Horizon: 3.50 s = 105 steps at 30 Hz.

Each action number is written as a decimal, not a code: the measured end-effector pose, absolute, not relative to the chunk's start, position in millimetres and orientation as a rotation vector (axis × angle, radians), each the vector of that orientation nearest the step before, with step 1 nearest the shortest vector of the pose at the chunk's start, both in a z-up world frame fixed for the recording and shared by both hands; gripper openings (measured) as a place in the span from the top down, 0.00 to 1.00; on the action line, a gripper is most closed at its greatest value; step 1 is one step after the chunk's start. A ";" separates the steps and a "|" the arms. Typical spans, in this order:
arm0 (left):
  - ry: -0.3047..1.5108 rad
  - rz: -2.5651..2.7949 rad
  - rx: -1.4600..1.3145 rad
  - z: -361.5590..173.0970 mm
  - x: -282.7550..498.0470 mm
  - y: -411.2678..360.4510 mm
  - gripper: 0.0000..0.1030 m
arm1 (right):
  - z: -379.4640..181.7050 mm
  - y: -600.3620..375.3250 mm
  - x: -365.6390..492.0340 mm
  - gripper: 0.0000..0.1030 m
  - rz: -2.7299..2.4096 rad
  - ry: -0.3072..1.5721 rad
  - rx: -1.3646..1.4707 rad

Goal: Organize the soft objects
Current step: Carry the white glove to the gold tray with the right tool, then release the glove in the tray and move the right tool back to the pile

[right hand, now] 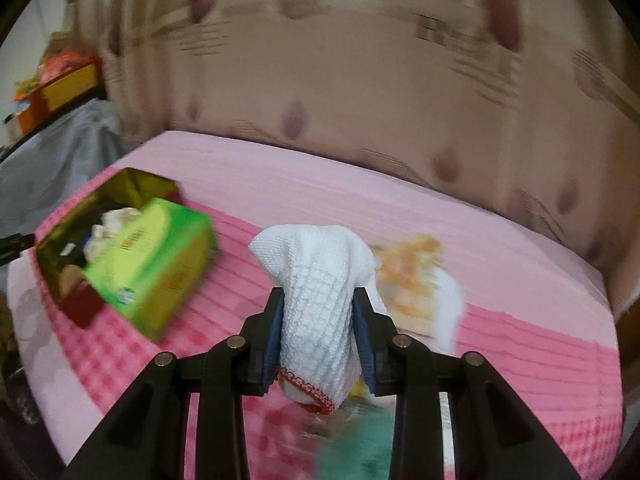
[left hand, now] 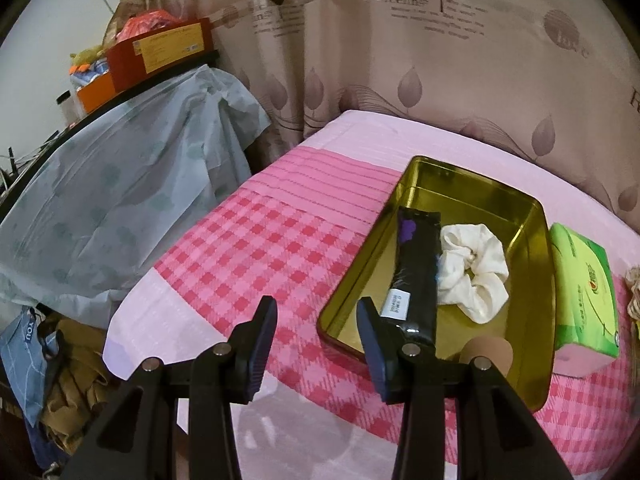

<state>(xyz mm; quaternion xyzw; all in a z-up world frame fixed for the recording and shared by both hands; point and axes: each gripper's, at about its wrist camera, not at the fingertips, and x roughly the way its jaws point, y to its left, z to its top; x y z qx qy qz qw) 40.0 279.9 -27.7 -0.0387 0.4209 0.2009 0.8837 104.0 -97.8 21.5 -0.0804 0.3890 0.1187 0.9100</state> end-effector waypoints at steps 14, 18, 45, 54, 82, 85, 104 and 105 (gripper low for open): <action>0.846 0.494 -0.181 -16.8 30.8 308.1 0.59 | 20.8 54.0 103.5 0.71 0.558 0.785 -0.233; 0.848 0.510 -0.196 -16.2 29.3 314.5 0.59 | 14.7 92.7 104.8 0.71 0.622 0.788 -0.261; 0.839 0.551 -0.252 -11.7 22.7 331.9 0.59 | -33.4 180.8 145.9 0.71 0.638 0.857 -0.377; 0.842 0.550 -0.251 -11.8 23.4 332.1 0.59 | -40.2 180.3 149.7 0.62 0.633 0.874 -0.365; 0.844 0.524 -0.172 -13.1 29.2 312.8 0.59 | 11.2 27.9 72.7 0.38 0.511 0.776 -0.194; 0.842 0.523 -0.159 -12.9 29.2 310.1 0.59 | 9.6 -6.8 68.7 0.38 0.440 0.785 -0.187; 0.839 0.479 -0.041 -17.6 33.5 279.2 0.59 | -42.1 -229.4 50.8 0.38 -0.014 0.897 -0.087; 0.837 0.475 -0.034 -16.9 33.7 276.6 0.59 | -48.5 -234.4 52.3 0.38 -0.014 0.909 -0.080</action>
